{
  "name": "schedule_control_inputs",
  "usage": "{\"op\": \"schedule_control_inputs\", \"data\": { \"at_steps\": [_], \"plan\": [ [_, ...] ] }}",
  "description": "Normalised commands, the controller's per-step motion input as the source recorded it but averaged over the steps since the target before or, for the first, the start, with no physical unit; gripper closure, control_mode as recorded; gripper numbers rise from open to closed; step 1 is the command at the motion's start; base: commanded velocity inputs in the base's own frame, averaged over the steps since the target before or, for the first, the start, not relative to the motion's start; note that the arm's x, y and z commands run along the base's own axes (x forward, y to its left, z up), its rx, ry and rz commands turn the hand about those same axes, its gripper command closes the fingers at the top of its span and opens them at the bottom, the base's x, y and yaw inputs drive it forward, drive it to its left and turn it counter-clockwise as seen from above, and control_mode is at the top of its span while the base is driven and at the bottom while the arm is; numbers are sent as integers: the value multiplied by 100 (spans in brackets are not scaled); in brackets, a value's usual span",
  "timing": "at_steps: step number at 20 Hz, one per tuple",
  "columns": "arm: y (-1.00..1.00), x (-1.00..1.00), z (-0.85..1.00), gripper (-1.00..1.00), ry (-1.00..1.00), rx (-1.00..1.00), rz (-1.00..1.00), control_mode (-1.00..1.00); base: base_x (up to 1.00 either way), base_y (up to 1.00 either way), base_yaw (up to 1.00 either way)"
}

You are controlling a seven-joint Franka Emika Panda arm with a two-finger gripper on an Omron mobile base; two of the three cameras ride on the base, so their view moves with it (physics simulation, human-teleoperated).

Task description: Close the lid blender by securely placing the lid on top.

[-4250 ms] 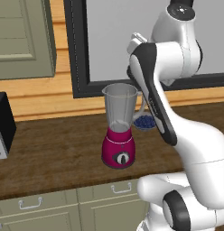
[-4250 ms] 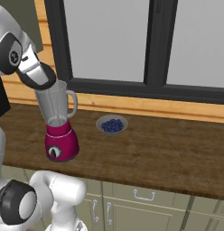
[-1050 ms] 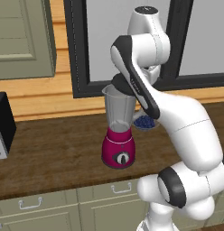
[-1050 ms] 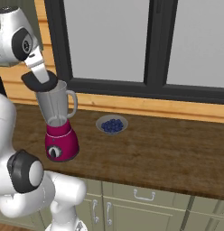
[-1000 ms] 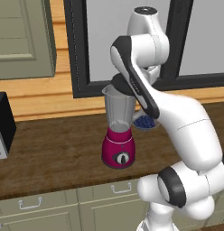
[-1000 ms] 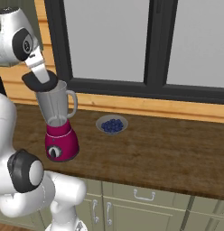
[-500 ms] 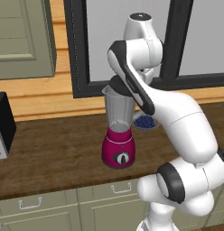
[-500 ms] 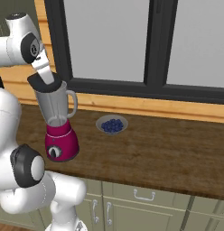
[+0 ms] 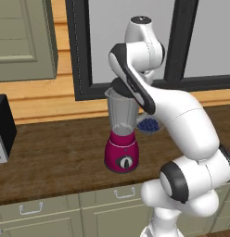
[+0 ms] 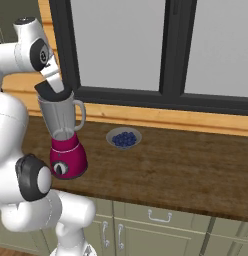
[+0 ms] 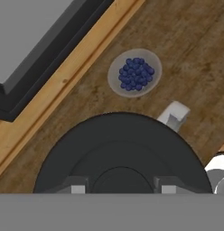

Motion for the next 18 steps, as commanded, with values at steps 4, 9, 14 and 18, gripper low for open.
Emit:
{"op": "schedule_control_inputs", "data": {
  "at_steps": [4,9,14,18],
  "plan": [
    [14,29,0,100,0,0,0,-100,0,0,0],
    [9,21,-6,100,0,0,0,-100,0,0,0],
    [-1,2,-21,100,0,0,0,-100,0,0,0],
    [0,0,-17,100,0,0,0,-100,0,0,0]
  ]
}}
